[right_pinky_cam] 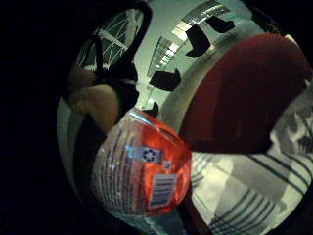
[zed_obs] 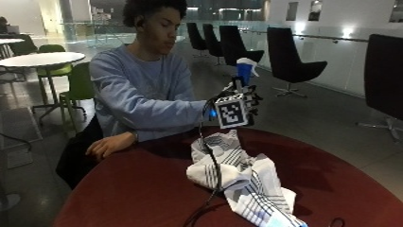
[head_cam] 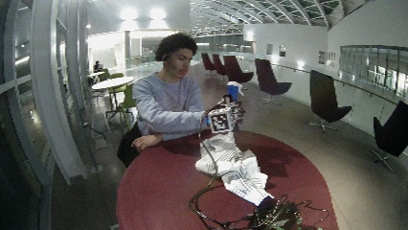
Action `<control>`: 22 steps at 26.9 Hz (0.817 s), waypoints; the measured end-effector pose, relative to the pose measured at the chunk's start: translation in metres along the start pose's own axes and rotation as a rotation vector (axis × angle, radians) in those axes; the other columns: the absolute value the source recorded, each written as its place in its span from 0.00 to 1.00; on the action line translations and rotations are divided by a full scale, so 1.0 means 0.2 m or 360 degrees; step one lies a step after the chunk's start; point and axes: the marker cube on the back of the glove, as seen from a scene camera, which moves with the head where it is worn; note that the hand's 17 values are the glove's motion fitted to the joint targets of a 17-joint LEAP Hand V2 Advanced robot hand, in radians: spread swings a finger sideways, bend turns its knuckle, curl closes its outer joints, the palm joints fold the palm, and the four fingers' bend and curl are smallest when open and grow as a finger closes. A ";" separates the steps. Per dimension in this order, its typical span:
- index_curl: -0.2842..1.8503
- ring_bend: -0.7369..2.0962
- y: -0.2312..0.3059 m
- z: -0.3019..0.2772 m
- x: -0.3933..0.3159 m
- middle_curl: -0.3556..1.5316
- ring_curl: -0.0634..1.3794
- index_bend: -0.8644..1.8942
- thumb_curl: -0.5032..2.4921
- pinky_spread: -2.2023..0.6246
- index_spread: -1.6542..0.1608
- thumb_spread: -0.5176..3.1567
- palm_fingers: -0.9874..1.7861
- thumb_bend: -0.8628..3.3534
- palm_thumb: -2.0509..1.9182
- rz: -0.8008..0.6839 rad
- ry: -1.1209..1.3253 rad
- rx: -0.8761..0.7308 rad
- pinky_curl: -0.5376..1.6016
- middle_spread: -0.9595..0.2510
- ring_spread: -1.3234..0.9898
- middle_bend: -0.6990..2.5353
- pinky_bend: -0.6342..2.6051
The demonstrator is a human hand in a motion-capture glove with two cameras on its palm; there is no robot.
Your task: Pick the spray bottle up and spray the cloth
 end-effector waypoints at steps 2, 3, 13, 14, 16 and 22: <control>0.33 0.43 -0.03 0.09 0.04 0.45 0.33 0.37 0.32 0.87 0.81 0.42 0.74 0.20 0.70 -0.0023 0.0006 -0.0052 0.37 0.75 0.56 0.33 0.24; 0.33 0.43 -0.05 0.13 0.07 0.45 0.33 0.37 0.32 0.87 0.81 0.42 0.74 0.20 0.70 -0.0034 0.0042 -0.0079 0.37 0.75 0.56 0.33 0.24; 0.33 0.42 -0.12 0.35 0.37 0.45 0.32 0.37 0.32 0.86 0.80 0.43 0.74 0.20 0.70 -0.0014 0.0243 -0.0118 0.36 0.74 0.55 0.33 0.23; 0.33 0.42 -0.13 0.35 0.38 0.45 0.32 0.37 0.32 0.86 0.80 0.43 0.73 0.20 0.70 -0.0014 0.0251 -0.0106 0.36 0.74 0.55 0.33 0.23; 0.33 0.42 -0.14 0.38 0.41 0.45 0.32 0.37 0.32 0.86 0.80 0.43 0.73 0.20 0.70 -0.0018 0.0253 -0.0068 0.36 0.73 0.55 0.33 0.23; 0.34 0.42 -0.14 0.41 0.45 0.45 0.32 0.37 0.32 0.85 0.79 0.42 0.73 0.20 0.70 -0.0013 0.0236 -0.0034 0.35 0.72 0.54 0.32 0.23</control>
